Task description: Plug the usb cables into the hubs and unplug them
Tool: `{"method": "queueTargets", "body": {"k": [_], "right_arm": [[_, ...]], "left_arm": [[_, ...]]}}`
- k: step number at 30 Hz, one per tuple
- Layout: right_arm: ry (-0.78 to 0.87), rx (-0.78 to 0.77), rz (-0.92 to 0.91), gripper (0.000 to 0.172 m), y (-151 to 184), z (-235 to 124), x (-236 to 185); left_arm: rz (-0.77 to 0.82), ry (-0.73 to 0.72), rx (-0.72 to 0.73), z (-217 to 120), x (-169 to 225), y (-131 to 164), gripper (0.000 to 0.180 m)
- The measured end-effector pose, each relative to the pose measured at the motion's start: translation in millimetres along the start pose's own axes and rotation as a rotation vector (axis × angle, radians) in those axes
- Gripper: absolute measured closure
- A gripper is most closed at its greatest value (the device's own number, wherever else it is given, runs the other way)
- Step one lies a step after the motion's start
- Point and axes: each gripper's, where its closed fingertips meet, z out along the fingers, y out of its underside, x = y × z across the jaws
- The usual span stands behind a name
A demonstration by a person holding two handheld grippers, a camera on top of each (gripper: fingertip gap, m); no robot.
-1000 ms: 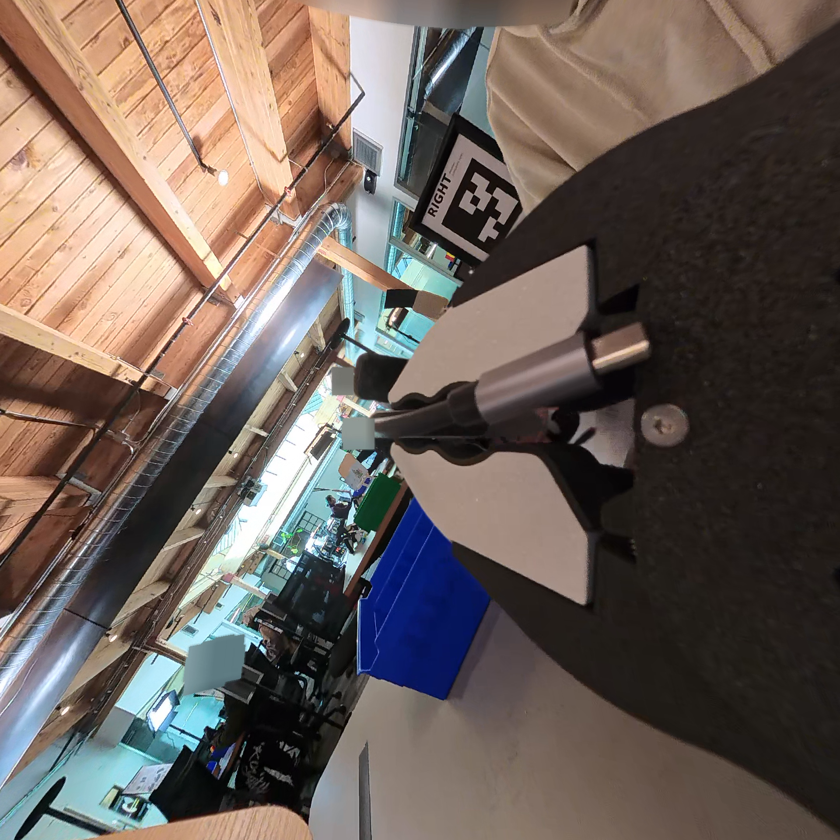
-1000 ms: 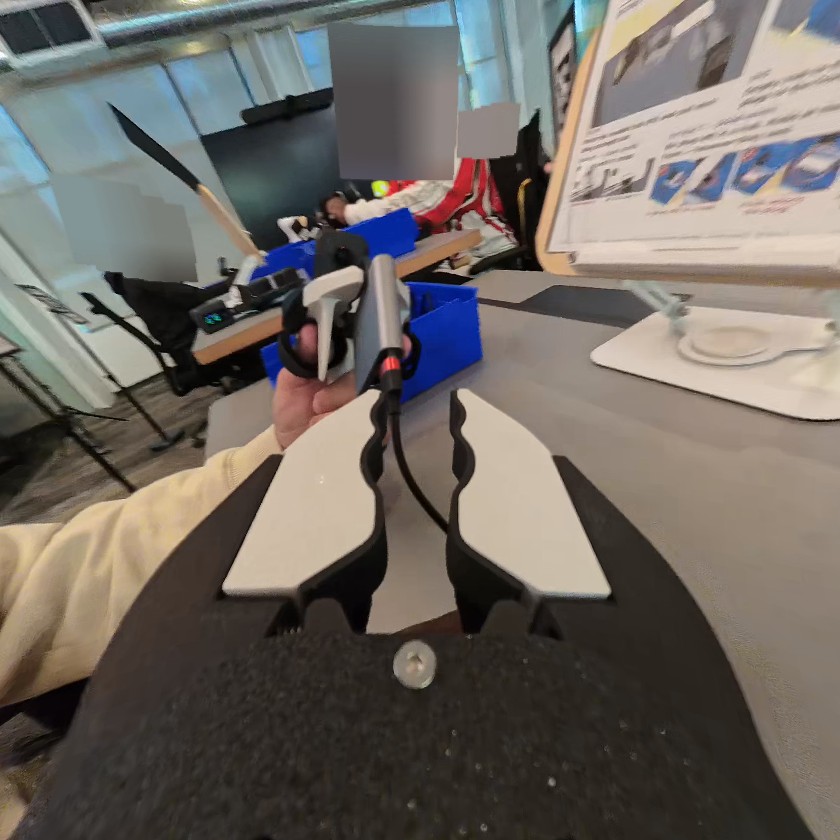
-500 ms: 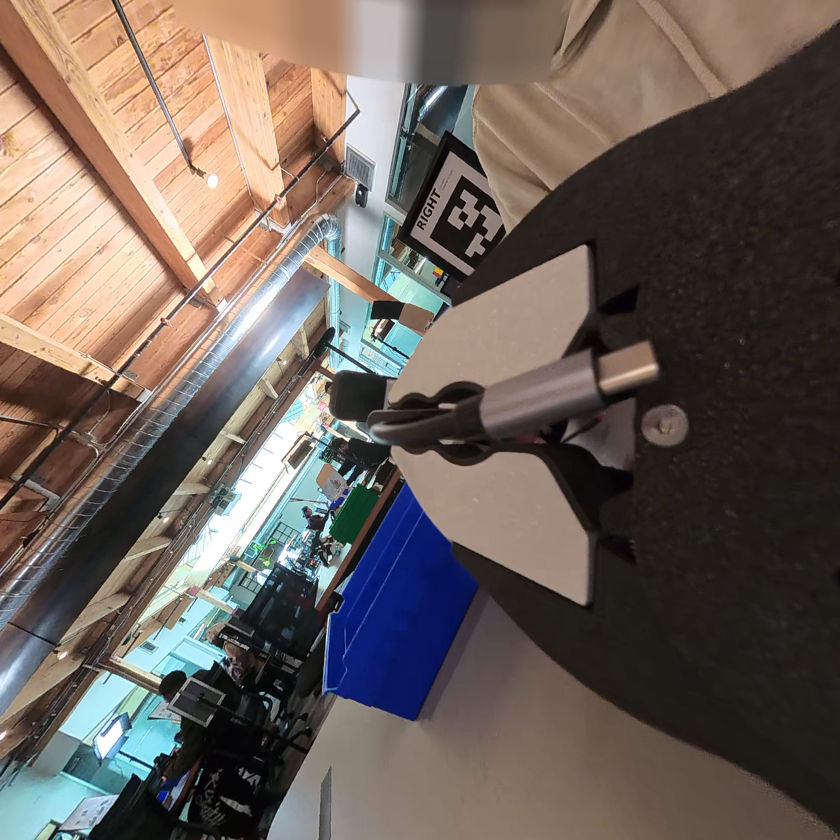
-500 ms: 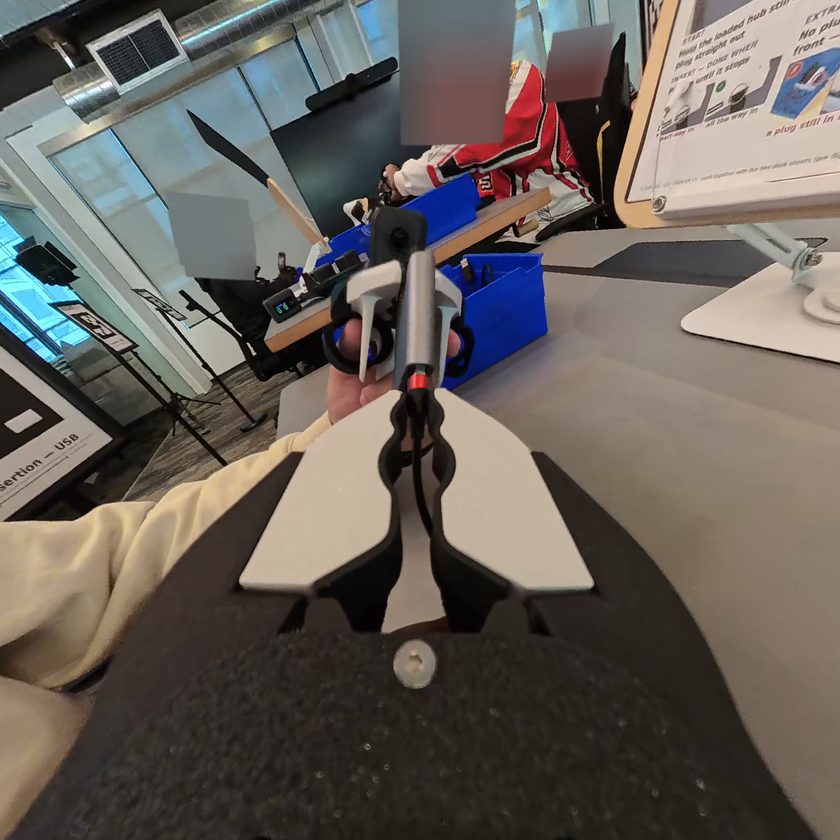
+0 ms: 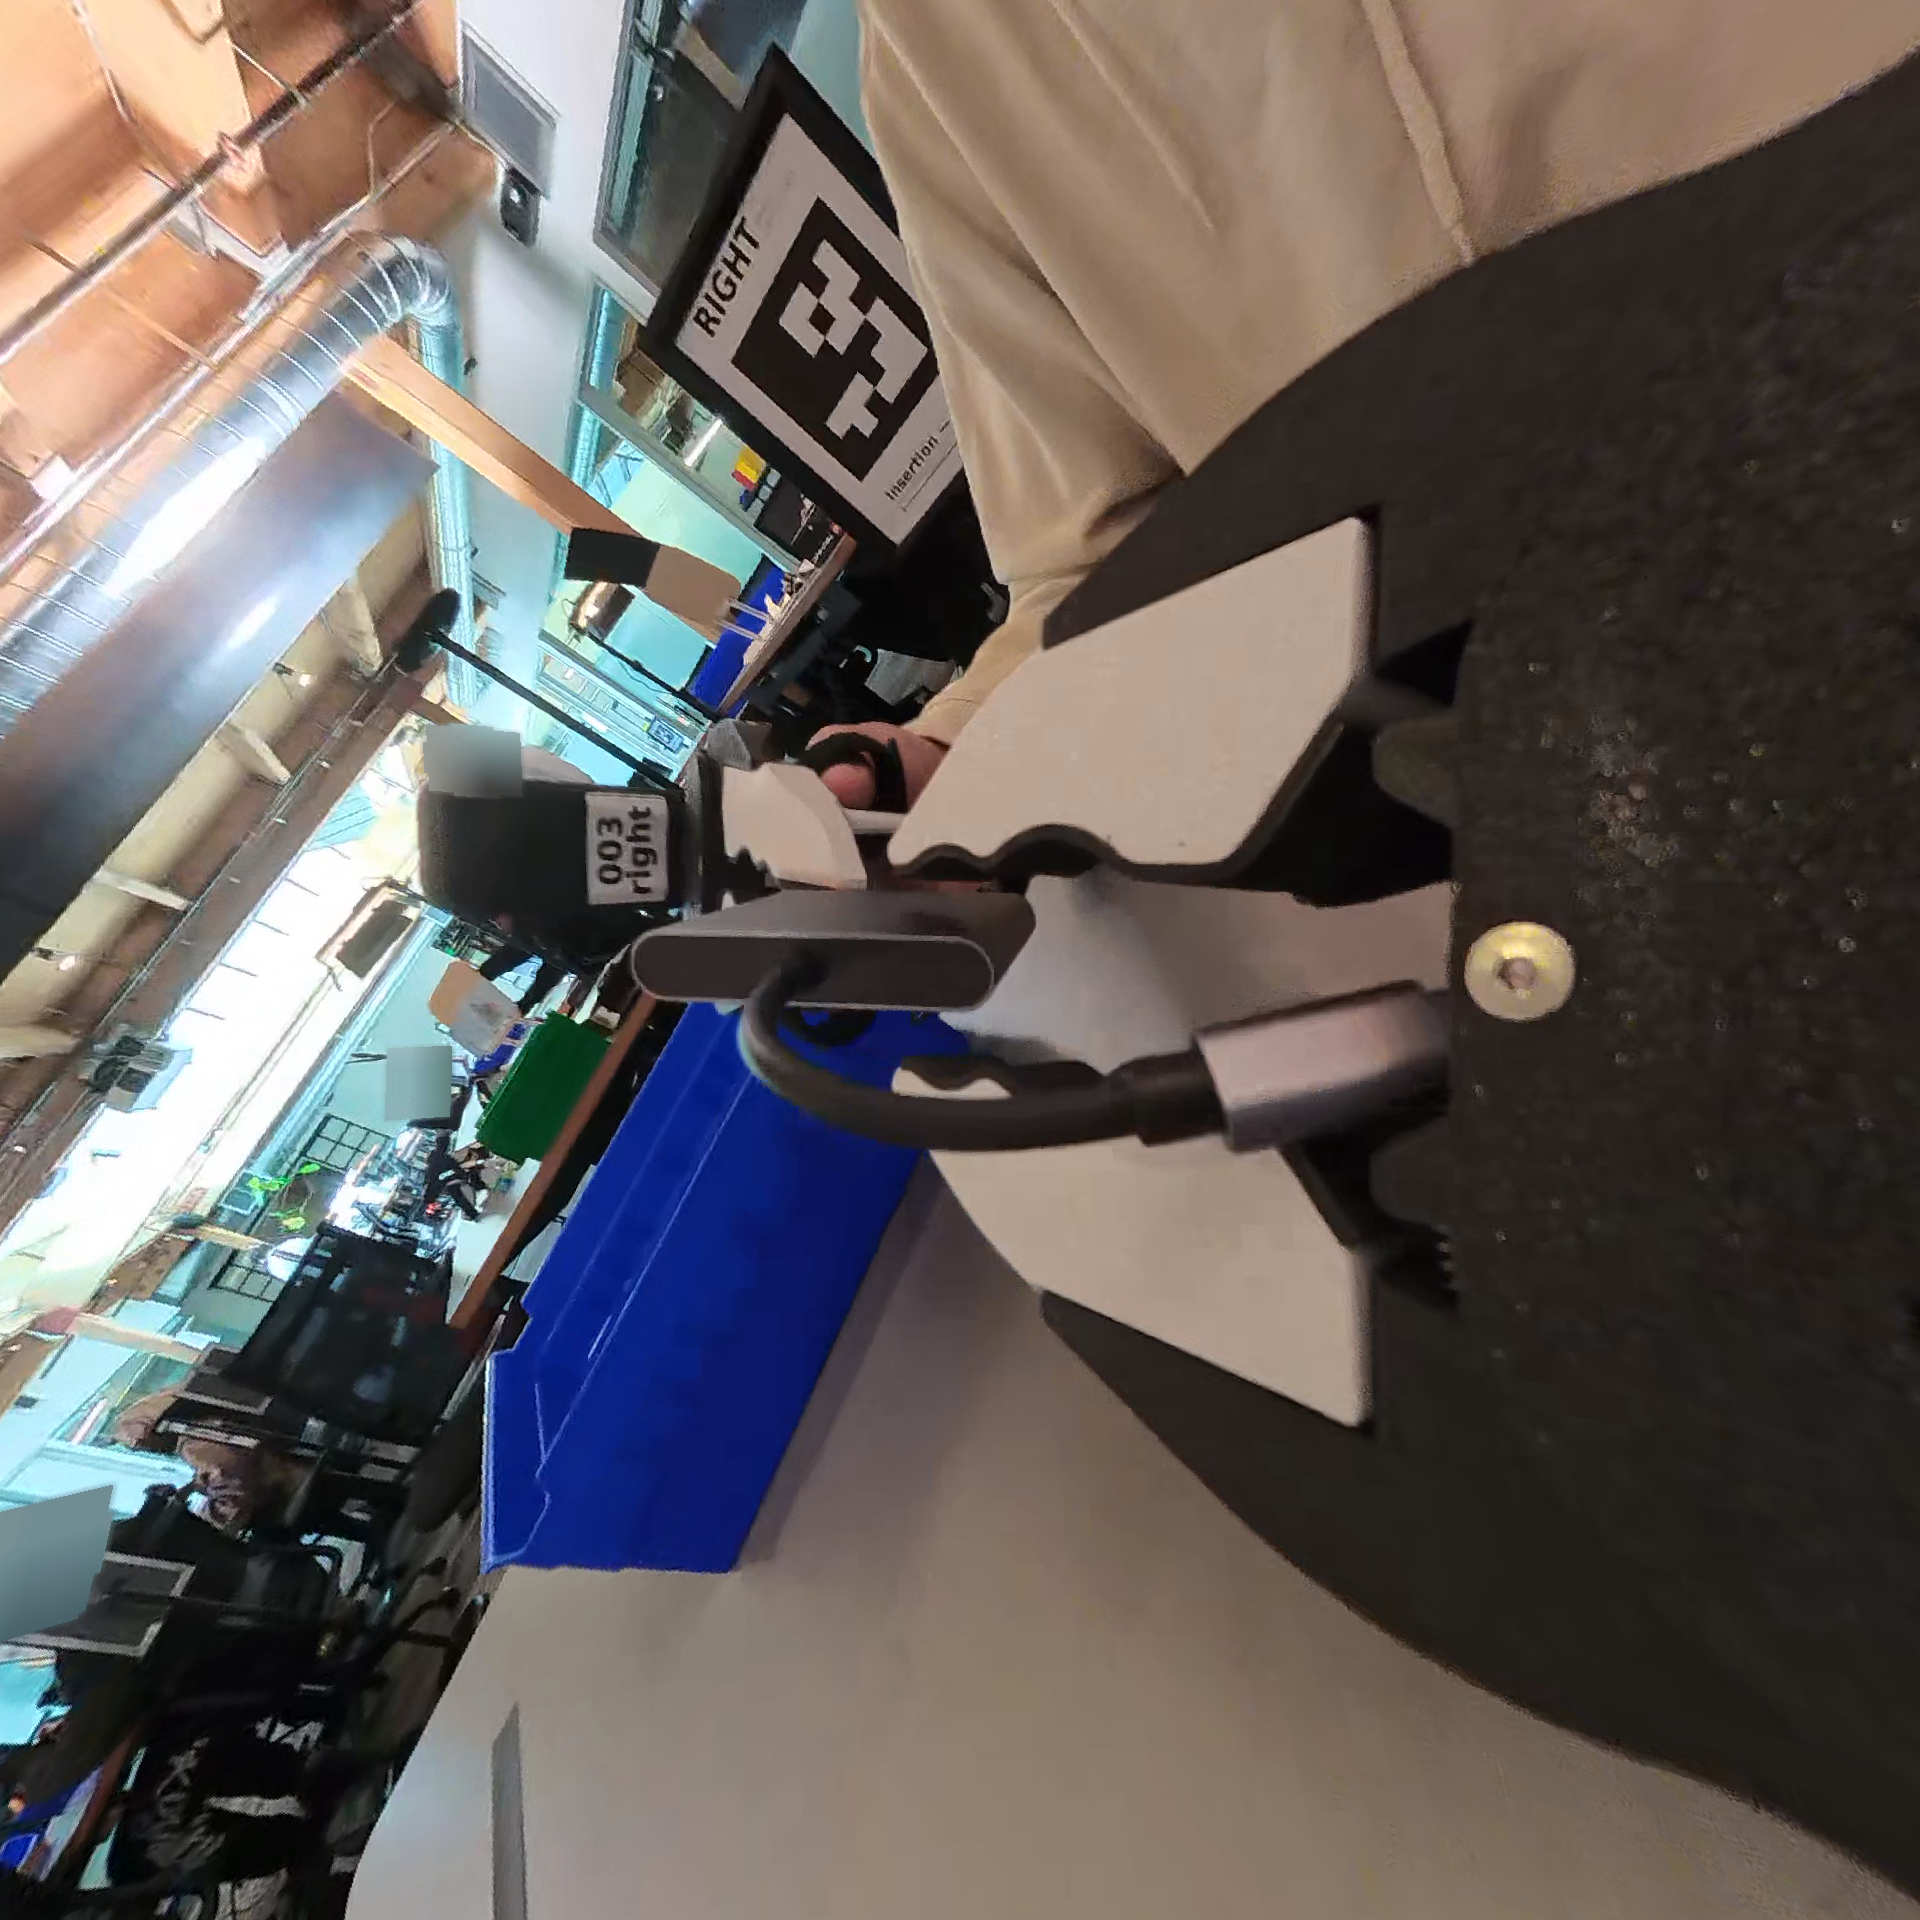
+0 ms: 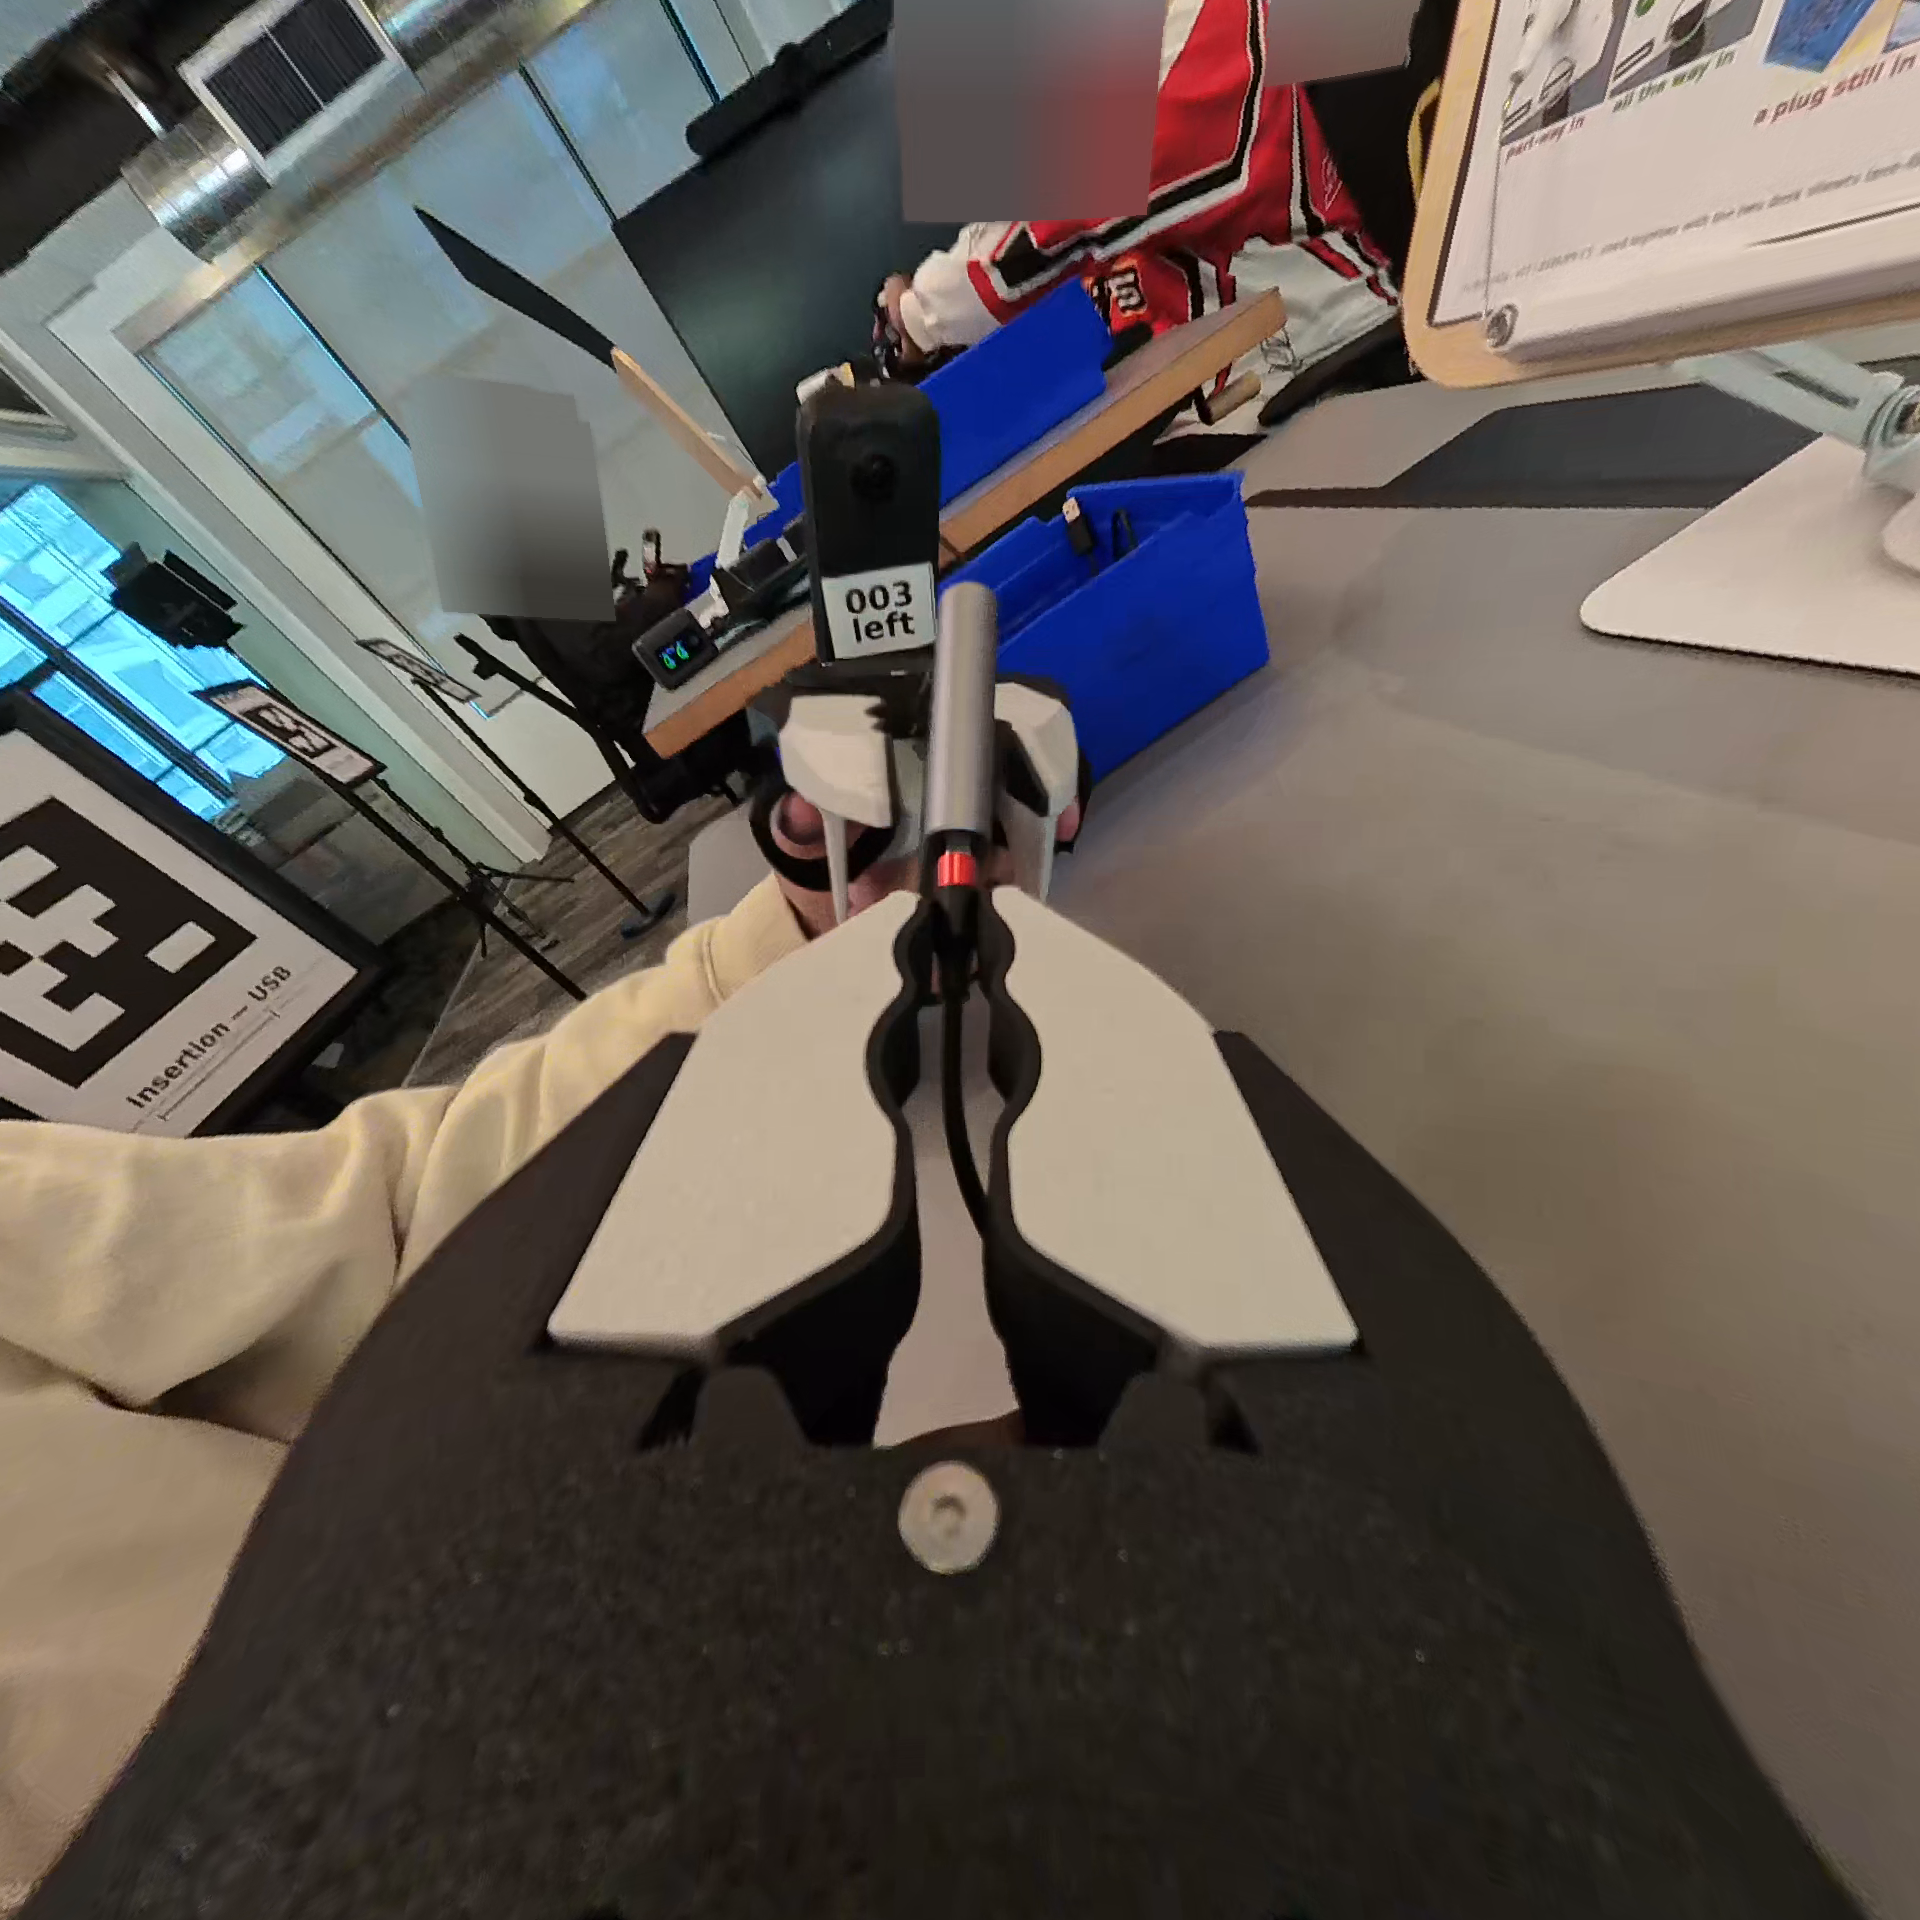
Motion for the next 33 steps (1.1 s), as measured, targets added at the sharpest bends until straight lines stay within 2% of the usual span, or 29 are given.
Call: {"method": "queueTargets", "body": {"k": [2,6,13,16,19,21,24,33], "right_arm": [[0.01,-0.011,-0.009,0.164,0.5,0.0,-0.7],[0.002,0.025,0.008,0.164,-4.2,0.3,-1.2],[-0.071,0.153,0.041,0.164,-18.5,-0.4,-9.0],[-0.067,0.153,0.025,0.164,-17.8,0.1,-10.5],[-0.039,0.129,0.007,0.155,-11.6,3.9,-6.8],[-0.04,0.12,-0.01,0.164,-8.0,7.1,-7.5],[-0.004,0.137,-0.066,0.165,-8.8,8.2,-8.2],[0.001,0.183,-0.068,0.164,-10.0,11.0,-8.1]], "left_arm": [[-0.001,0.008,0.007,1.5,0.7,-0.3,0.161],[-0.027,0.06,0.024,1.6,7.5,-3.4,0.168],[-0.062,0.124,0.089,1.4,15.7,-8.6,0.168],[-0.056,0.129,0.113,0.6,17.2,-11.5,0.169],[-0.056,0.134,0.115,1.8,17.4,-11.0,0.169],[-0.055,0.123,0.118,3.2,15.0,-10.3,0.169],[-0.046,0.129,0.122,1.6,15.8,-12.3,0.169],[-0.042,0.13,0.156,-3.8,14.6,-17.5,0.169]]}}
